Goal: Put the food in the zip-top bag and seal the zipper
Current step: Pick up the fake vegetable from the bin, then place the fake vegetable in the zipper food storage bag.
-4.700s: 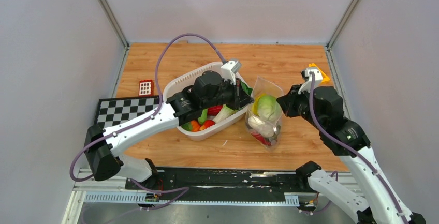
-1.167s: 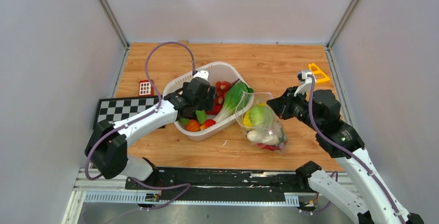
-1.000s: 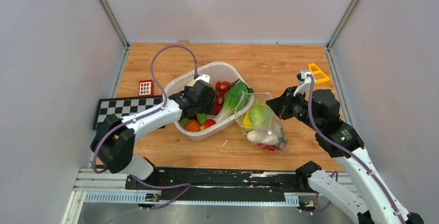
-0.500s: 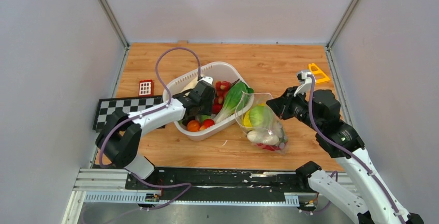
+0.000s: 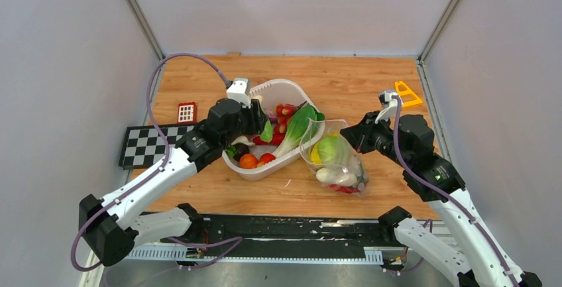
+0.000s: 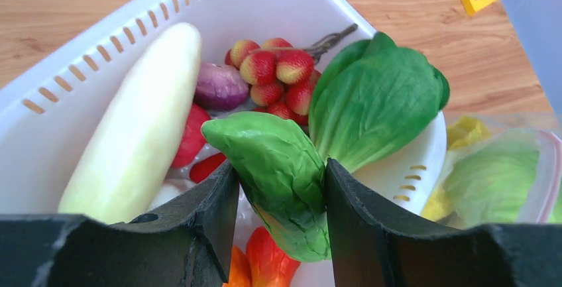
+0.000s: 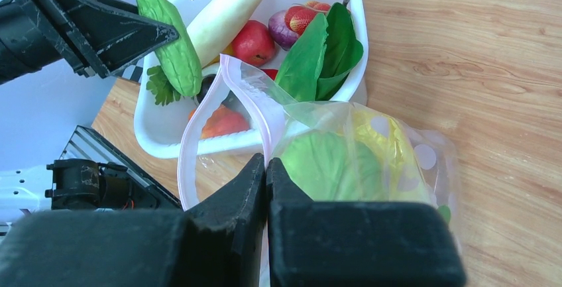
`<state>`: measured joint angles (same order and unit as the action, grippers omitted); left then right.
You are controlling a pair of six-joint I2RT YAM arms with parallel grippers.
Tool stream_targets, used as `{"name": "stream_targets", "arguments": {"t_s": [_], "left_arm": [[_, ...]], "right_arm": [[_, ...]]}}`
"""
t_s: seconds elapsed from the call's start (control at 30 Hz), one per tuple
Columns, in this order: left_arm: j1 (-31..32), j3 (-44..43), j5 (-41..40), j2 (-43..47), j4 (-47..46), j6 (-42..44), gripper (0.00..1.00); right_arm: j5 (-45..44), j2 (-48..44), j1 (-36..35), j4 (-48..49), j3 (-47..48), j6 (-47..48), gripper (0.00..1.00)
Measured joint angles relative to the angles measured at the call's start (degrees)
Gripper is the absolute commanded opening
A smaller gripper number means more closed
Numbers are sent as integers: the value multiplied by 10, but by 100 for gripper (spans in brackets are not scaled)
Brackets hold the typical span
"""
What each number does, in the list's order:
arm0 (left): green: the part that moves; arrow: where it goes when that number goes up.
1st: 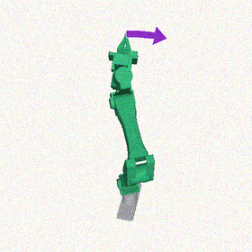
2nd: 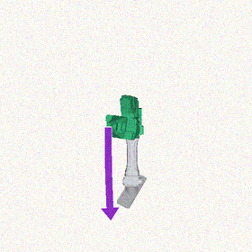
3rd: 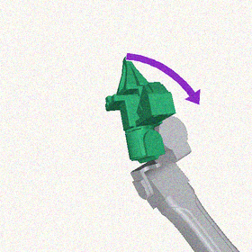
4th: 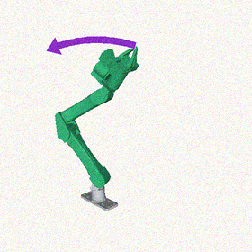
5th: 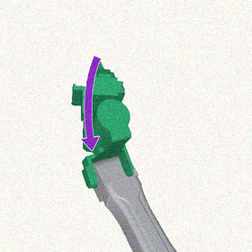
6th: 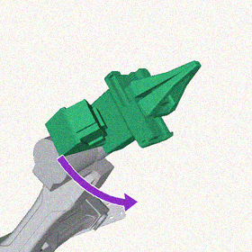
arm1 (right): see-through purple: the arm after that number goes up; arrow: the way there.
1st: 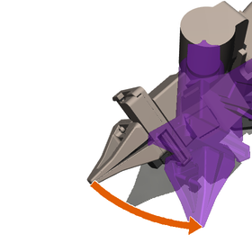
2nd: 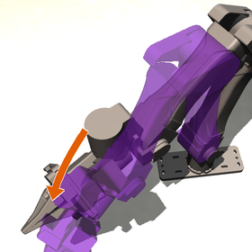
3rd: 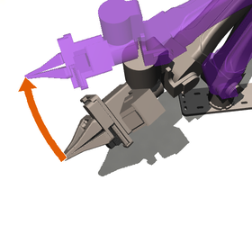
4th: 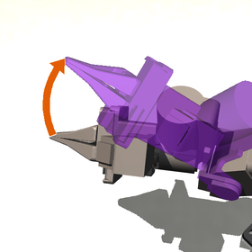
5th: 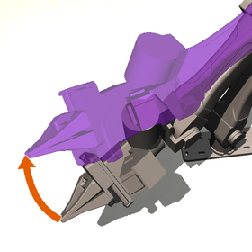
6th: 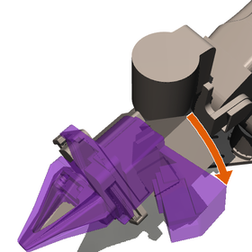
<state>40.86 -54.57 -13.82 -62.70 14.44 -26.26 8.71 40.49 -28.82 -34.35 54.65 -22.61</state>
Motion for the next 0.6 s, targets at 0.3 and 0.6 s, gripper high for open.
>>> {"name": "stream_targets", "arguments": {"t_s": [0.3, 0.6], "left_arm": [[23, 38, 111, 83, -86, -37, 46], [133, 47, 133, 99, -269, -44, 51]], "right_arm": [[4, 1, 0, 7, -3, -3, 4], [16, 8, 0, 15, -4, -14, 4]]}}
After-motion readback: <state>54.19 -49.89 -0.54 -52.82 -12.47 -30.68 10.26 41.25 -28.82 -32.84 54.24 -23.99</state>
